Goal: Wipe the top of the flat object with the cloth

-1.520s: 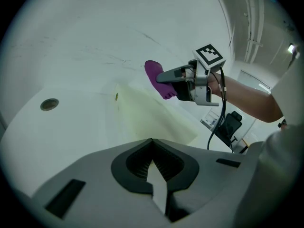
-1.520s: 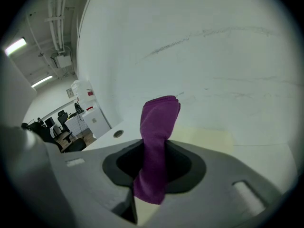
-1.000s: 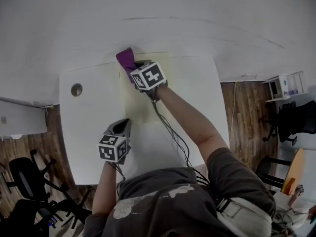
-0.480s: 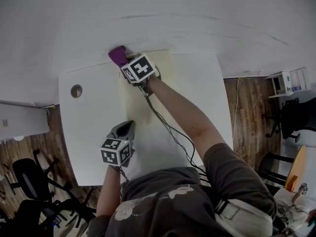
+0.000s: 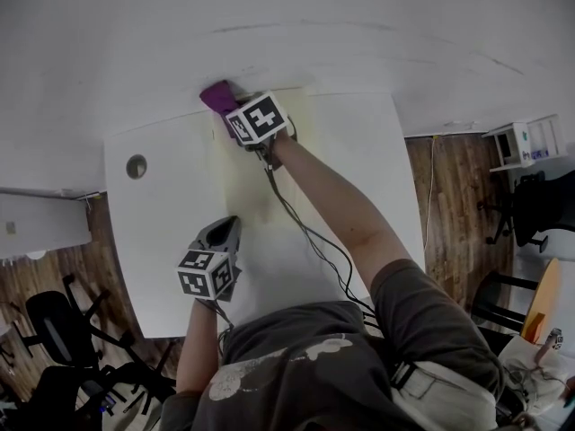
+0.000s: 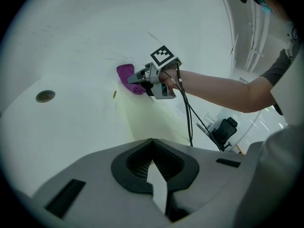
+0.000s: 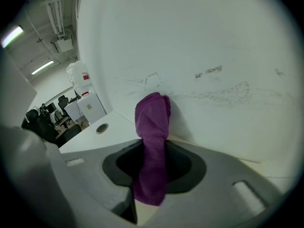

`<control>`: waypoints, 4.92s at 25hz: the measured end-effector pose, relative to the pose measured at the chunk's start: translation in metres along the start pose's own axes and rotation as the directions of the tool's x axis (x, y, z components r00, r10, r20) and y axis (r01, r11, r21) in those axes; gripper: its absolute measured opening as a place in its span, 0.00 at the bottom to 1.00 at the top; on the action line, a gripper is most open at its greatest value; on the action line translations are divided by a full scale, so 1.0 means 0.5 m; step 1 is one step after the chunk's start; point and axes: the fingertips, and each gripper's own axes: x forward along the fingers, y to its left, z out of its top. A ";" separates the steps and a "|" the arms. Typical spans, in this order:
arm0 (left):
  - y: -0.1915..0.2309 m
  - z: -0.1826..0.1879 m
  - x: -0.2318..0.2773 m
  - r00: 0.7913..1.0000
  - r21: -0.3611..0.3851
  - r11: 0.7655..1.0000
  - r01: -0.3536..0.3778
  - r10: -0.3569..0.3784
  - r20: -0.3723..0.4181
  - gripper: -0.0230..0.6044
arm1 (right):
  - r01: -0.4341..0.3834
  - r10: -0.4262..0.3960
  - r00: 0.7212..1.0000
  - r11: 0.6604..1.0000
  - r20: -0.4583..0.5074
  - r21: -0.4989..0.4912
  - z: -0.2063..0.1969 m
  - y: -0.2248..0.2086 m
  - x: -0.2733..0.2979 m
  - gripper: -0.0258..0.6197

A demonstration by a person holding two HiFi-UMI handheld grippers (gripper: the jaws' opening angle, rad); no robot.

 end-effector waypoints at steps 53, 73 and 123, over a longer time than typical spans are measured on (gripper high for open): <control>-0.010 -0.005 -0.003 1.000 0.047 0.999 -0.020 0.020 -0.003 0.03 | 0.291 -0.316 0.948 0.897 0.023 0.332 -0.145 -0.293 -0.249 0.22; -0.011 -0.006 -0.004 1.000 0.056 0.998 -0.001 0.000 0.010 0.03 | -0.023 0.002 0.998 0.950 0.069 0.313 -0.064 0.073 -0.146 0.22; -0.013 -0.010 -0.006 1.000 0.050 0.999 0.005 -0.006 0.026 0.03 | 0.117 -0.111 0.993 0.906 -0.038 0.406 -0.185 -0.038 -0.171 0.22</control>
